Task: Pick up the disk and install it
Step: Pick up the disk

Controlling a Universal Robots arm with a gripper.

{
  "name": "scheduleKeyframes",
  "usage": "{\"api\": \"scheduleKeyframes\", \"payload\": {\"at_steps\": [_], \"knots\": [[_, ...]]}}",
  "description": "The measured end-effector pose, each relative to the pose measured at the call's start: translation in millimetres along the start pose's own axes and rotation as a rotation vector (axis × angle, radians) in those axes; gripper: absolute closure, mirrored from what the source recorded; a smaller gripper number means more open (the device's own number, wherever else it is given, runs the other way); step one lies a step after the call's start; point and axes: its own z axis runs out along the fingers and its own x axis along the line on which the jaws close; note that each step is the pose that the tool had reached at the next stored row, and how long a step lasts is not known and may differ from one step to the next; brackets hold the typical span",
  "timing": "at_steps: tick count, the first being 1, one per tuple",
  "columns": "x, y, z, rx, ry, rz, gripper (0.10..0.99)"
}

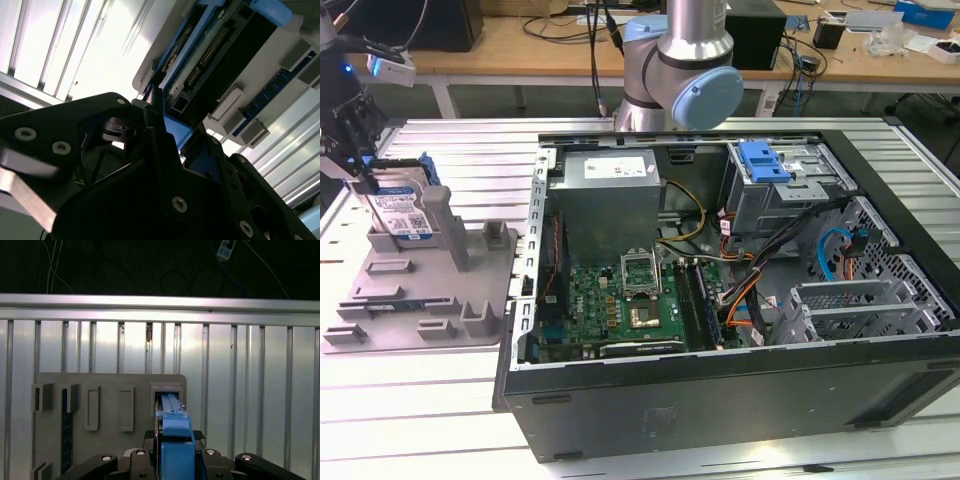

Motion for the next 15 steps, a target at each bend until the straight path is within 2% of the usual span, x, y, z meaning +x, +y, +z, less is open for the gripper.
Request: {"api": "scheduleKeyframes", "payload": {"at_steps": [15], "knots": [[0.0, 0.0, -1.6, 0.000, -0.0001, 0.000, 0.718]]}}
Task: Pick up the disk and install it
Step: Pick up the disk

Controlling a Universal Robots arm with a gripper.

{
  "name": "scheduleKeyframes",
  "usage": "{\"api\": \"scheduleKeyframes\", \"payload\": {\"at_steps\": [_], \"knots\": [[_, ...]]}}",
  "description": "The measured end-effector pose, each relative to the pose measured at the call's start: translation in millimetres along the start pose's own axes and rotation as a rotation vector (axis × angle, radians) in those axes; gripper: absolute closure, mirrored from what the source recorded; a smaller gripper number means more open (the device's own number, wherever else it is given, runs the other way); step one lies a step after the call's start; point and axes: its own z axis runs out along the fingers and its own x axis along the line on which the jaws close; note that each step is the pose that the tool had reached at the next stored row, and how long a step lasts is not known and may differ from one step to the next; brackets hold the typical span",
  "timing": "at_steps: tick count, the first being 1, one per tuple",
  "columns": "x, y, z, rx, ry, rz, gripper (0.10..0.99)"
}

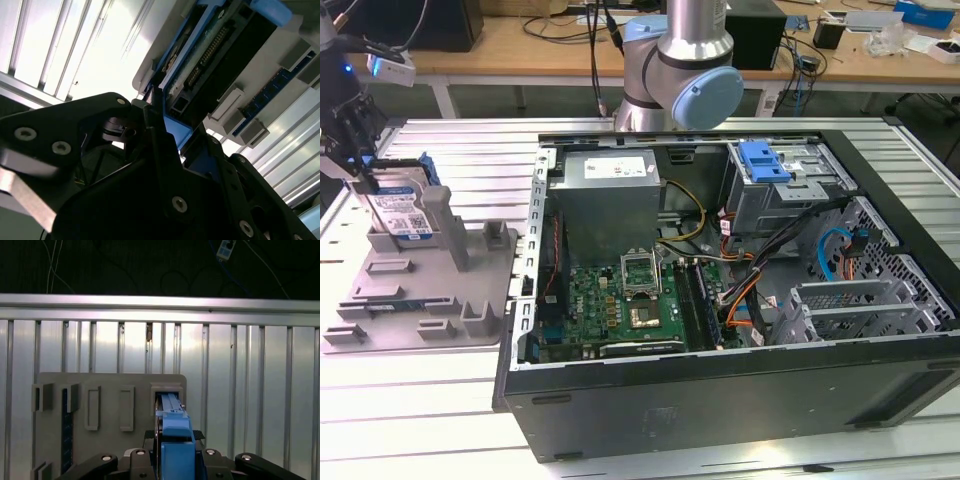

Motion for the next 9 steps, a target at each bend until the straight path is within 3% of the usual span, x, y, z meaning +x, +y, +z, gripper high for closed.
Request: {"api": "scheduleKeyframes", "payload": {"at_steps": [9], "knots": [[0.2, 0.3, -11.3, 0.000, 0.0002, 0.000, 0.718]]}}
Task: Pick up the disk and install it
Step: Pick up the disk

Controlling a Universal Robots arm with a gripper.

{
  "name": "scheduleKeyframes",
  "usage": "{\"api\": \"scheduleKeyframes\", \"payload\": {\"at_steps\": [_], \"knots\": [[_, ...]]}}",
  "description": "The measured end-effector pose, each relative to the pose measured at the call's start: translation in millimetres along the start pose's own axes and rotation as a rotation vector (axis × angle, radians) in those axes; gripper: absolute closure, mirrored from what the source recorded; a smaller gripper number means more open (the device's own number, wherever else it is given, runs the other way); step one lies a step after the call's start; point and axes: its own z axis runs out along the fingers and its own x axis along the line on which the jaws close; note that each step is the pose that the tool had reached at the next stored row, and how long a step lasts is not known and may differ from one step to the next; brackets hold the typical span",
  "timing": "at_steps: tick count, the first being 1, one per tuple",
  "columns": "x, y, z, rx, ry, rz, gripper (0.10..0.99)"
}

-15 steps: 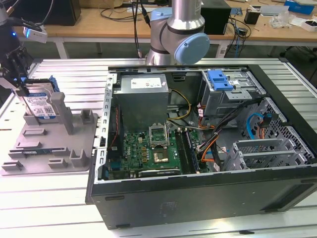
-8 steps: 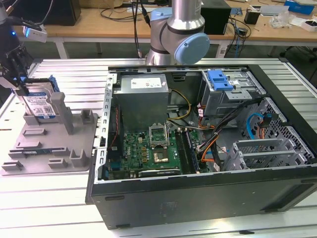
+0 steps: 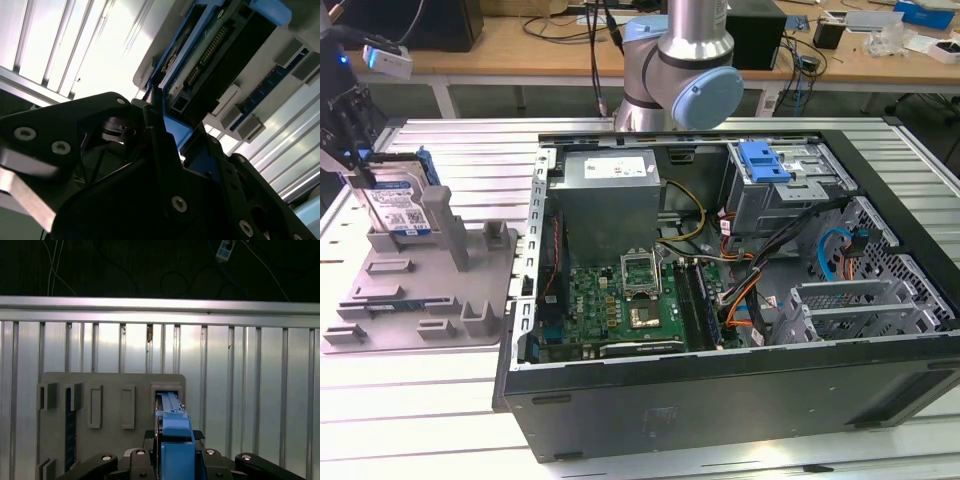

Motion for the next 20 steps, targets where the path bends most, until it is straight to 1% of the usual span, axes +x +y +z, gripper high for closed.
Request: {"api": "scheduleKeyframes", "payload": {"at_steps": [1, 5, 7, 12, 13, 15, 17, 20], "knots": [[0.1, 0.1, -3.7, 0.000, 0.0000, 0.000, 0.718], [0.2, 0.3, -11.5, 0.000, 0.0000, 0.000, 0.718], [0.3, 0.4, -17.0, 0.000, 0.0001, 0.000, 0.718], [0.5, 0.6, -26.3, 0.000, 0.0004, 0.000, 0.718], [0.6, 0.7, -30.9, 0.000, 0.0006, 0.000, 0.718], [0.7, 0.7, -35.1, 0.000, 0.0008, 0.000, 0.718], [0.8, 0.9, -42.8, 0.000, 0.0009, 0.000, 0.718], [0.9, 1.1, -50.6, 0.000, 0.0011, 0.000, 0.718]]}}
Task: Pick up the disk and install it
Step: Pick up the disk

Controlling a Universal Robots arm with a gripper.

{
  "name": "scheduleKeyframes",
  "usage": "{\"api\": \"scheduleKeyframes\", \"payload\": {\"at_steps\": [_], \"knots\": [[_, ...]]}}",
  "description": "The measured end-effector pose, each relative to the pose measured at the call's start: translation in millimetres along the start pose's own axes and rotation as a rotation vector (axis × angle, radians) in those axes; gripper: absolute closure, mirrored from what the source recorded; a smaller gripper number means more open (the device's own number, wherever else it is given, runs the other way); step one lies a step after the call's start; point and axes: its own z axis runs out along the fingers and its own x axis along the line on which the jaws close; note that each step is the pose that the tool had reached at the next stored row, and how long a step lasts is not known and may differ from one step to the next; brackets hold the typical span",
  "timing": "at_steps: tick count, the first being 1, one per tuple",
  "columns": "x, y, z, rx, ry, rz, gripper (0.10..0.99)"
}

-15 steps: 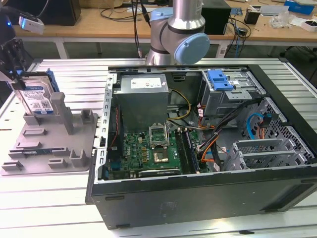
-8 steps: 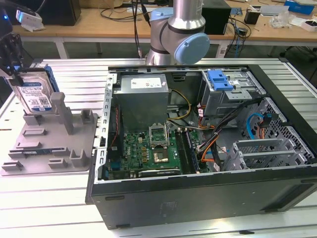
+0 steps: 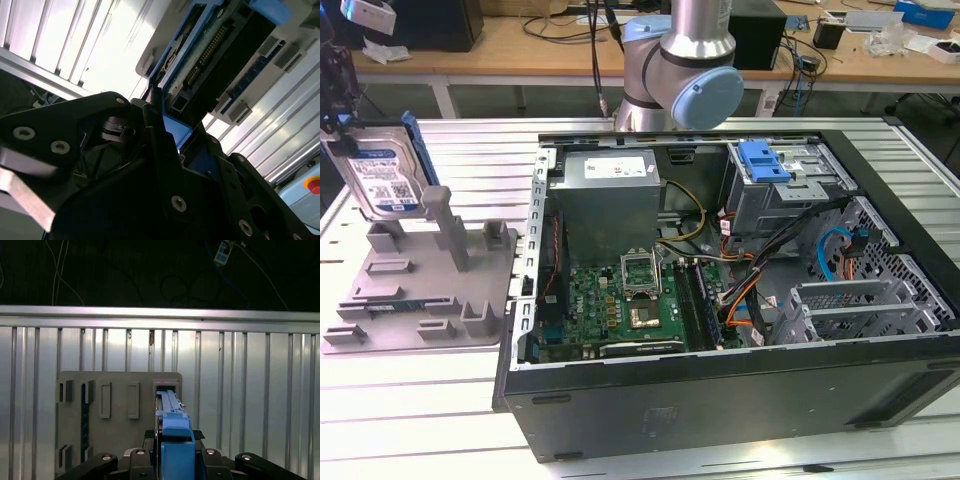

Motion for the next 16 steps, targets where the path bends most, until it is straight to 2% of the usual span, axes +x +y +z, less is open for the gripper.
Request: {"api": "scheduleKeyframes", "payload": {"at_steps": [3, 4, 5, 8, 11, 16], "knots": [[0.2, 0.2, -9.3, 0.000, 0.0004, 0.000, 0.718], [0.4, 0.4, -20.2, 0.000, 0.0006, 0.000, 0.718], [0.5, 0.6, -28.1, 0.000, 0.0006, 0.000, 0.718], [0.9, 1.0, -44.6, 0.000, 0.0008, 0.000, 0.718], [1.4, 1.5, -68.8, 0.000, 0.0008, 0.000, 0.718], [1.7, 1.9, -86.0, 0.000, 0.0007, 0.000, 0.718]]}}
